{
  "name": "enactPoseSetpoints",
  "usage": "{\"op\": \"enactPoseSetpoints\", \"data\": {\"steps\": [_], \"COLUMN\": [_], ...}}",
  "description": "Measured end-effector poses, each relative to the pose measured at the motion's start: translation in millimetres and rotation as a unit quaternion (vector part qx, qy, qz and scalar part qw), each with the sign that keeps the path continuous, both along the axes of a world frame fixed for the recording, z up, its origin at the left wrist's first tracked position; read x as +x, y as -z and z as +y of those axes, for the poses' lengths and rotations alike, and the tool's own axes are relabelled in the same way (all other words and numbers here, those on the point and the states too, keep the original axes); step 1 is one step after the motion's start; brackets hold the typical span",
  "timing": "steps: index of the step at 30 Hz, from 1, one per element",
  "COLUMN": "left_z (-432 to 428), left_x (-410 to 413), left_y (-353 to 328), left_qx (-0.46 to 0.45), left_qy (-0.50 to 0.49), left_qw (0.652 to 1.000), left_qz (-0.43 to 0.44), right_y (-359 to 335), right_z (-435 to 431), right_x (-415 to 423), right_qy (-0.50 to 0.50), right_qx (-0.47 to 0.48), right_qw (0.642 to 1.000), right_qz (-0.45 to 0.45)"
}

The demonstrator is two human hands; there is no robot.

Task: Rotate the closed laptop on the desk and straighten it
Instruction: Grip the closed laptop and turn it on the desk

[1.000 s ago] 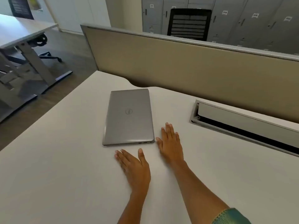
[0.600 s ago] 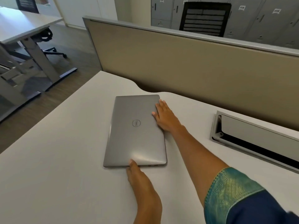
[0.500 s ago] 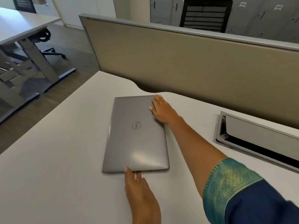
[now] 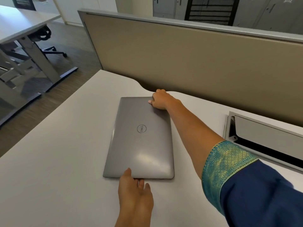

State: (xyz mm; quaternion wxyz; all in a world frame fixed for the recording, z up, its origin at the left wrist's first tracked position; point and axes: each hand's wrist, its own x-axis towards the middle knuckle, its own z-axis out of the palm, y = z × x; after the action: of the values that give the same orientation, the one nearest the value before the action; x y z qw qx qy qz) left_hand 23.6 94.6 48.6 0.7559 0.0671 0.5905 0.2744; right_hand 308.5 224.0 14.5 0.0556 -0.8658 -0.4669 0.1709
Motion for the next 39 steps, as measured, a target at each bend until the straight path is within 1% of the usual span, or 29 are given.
{"op": "enactPoseSetpoints", "data": {"steps": [5,8,12,18,20,23,26,30,36,39], "left_z": [7.1,8.9,6.3,2.4,-4.6,-20.1,-38.0,-65.5,-127.7,-156.1], "left_x": [-19.7,-38.0,-58.4,-75.9,-80.1,-83.8,-81.4,-67.2,-36.4,-23.1], "left_y": [-2.2,-0.8,5.3,9.0,5.5,2.2,-4.6,-14.1,-18.5,-17.7], "left_qx": [0.000,0.043,0.108,0.139,0.159,0.176,0.173,0.160,0.183,0.197], "left_qy": [0.057,0.101,0.186,0.249,0.269,0.304,0.328,0.384,0.482,0.511], "left_qw": [0.998,0.993,0.972,0.944,0.935,0.920,0.913,0.899,0.849,0.829], "left_qz": [0.021,0.036,0.099,0.163,0.168,0.173,0.169,0.139,0.116,0.115], "right_y": [-7.7,-14.6,-16.6,-28.4,-26.5,-25.6,-29.6,-39.6,-47.8,-48.5], "right_z": [-51.1,-99.7,-163.0,-247.9,-277.4,-322.4,-371.5,-446.1,-559.2,-604.0], "right_x": [7.3,5.0,-11.6,-50.1,-62.8,-80.3,-96.4,-125.4,-173.6,-196.5], "right_qy": [0.047,0.091,0.139,0.234,0.270,0.329,0.381,0.442,0.544,0.590], "right_qx": [-0.024,-0.041,-0.029,-0.005,0.014,0.063,0.107,0.161,0.210,0.225], "right_qw": [0.999,0.993,0.982,0.948,0.930,0.889,0.852,0.813,0.739,0.704], "right_qz": [0.012,0.061,0.124,0.214,0.251,0.313,0.343,0.342,0.336,0.325]}}
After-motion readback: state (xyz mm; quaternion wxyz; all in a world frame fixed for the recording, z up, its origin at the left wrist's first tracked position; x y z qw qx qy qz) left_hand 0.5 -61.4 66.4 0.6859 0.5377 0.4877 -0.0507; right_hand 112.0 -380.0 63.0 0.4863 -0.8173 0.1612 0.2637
